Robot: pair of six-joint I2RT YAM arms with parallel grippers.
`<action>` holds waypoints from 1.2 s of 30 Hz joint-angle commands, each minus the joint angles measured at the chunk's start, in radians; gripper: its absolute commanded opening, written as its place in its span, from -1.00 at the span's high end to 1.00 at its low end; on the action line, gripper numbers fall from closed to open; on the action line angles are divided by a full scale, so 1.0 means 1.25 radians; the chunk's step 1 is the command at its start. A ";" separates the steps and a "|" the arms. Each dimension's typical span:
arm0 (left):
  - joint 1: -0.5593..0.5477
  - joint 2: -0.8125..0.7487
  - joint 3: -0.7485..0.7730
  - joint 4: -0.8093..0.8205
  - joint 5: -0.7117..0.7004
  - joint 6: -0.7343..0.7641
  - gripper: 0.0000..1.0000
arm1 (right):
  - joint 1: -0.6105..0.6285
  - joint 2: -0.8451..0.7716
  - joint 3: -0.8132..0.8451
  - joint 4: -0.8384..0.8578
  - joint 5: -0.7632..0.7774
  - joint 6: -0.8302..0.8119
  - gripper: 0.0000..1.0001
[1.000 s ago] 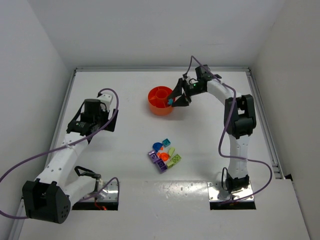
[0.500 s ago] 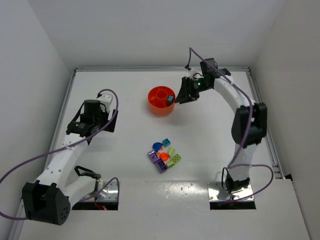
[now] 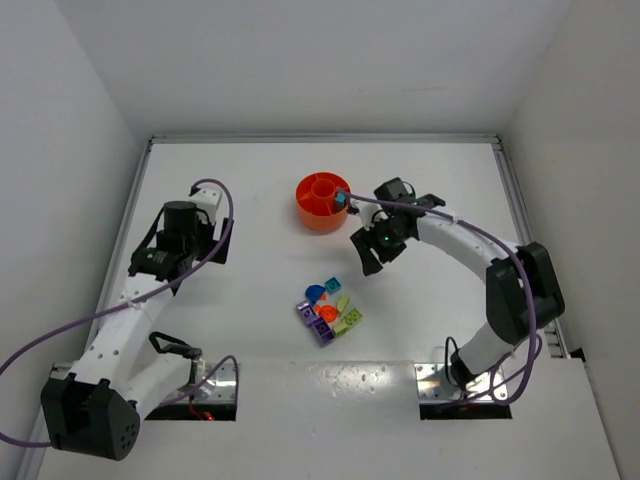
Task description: Sort the legos into containers by color
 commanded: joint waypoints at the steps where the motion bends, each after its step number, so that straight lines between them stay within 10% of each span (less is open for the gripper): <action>1: 0.000 -0.018 0.001 0.027 -0.012 -0.013 -0.99 | 0.062 0.012 0.003 0.113 0.094 0.004 -0.23; 7: 0.000 -0.018 0.001 0.027 -0.012 -0.020 -0.99 | 0.142 0.054 -0.013 0.167 0.142 0.063 -0.46; 36: 0.000 -0.002 -0.007 0.027 -0.019 -0.020 -0.99 | 0.265 0.243 0.108 0.174 0.149 0.138 -0.39</action>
